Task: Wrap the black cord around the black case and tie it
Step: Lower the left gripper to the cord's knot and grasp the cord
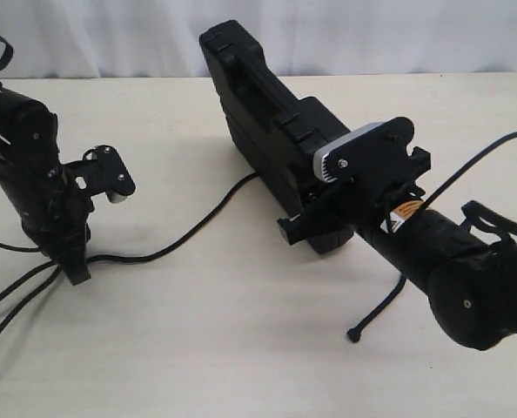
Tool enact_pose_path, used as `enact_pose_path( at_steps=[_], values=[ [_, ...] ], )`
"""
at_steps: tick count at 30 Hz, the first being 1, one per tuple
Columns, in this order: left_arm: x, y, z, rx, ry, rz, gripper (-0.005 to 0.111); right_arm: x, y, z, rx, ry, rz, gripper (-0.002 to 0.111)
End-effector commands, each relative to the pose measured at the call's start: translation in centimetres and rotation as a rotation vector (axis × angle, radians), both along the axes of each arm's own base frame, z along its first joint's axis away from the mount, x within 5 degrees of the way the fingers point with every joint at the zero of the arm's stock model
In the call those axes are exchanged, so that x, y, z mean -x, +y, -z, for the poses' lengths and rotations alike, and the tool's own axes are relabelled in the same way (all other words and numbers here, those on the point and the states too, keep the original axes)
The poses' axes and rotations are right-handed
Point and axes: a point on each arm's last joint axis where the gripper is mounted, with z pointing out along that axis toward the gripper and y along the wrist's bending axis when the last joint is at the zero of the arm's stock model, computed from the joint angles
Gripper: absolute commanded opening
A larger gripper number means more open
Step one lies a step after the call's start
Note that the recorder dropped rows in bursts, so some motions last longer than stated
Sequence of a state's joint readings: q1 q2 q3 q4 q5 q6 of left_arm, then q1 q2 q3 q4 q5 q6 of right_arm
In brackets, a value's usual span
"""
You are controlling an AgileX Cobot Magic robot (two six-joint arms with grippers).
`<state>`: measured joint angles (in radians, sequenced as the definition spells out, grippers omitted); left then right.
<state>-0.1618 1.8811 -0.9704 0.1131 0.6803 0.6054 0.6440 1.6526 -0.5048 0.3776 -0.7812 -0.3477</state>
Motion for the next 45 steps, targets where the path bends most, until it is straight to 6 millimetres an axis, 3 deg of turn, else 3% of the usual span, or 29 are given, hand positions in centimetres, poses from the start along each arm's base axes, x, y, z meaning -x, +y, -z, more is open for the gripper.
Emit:
enact_pose_path(
  at_steps=[1,6,10,16,21,26,29,32,34,42,44,45],
  values=[
    [-0.9,-0.5,-0.2,0.05,-0.1,-0.052,0.01,-0.5,-1.1,0.8,0.062,0.088,0.137,0.004],
    [-2.7,-1.4,-0.4,0.147,-0.147,-0.15,0.01,-1.4,-1.0,-0.1,0.081,0.065,0.191,0.004],
    [-5.4,-2.7,0.3,0.272,-0.147,-0.29,0.01,-1.6,-0.9,-0.4,0.095,0.05,0.184,0.004],
    [-9.5,-4.1,0.2,0.413,-0.179,-0.52,0.01,-2.6,-2.4,-0.4,0.085,0.061,0.245,0.004],
    [-10.8,-4.0,-1.8,0.388,-0.184,-0.455,0.01,-2.6,-2.4,-0.2,0.105,0.087,0.205,0.004],
    [-8.8,-2.7,-4.0,0.144,0.121,-0.247,0.011,-2.6,-2.1,-0.2,0.1,0.083,0.183,0.004],
    [-7.3,-2.1,-3.1,0.074,0.237,-0.195,0.025,-2.5,-2.0,0.0,0.107,0.108,0.164,0.004],
    [-6.9,-1.8,-1.7,0.056,0.201,-0.183,0.055,-2.5,-2.0,0.0,0.107,0.108,0.164,0.004],
    [-7.1,-1.6,-1.3,0.039,0.163,-0.168,0.06,-2.5,-2.0,0.0,0.11,0.105,0.159,0.004],
    [-7.6,-2.2,1.6,0.091,0.172,-0.203,0.057,-2.4,-2.0,0.1,0.111,0.113,0.156,0.004],
    [-7.6,-2.2,1.6,0.097,0.177,-0.216,0.03,-2.4,-2.0,0.1,0.111,0.115,0.155,0.004],
    [-7.6,-2.3,1.6,0.104,0.172,-0.253,0.006,-2.4,-2.0,0.1,0.111,0.115,0.155,0.004]
  ],
)
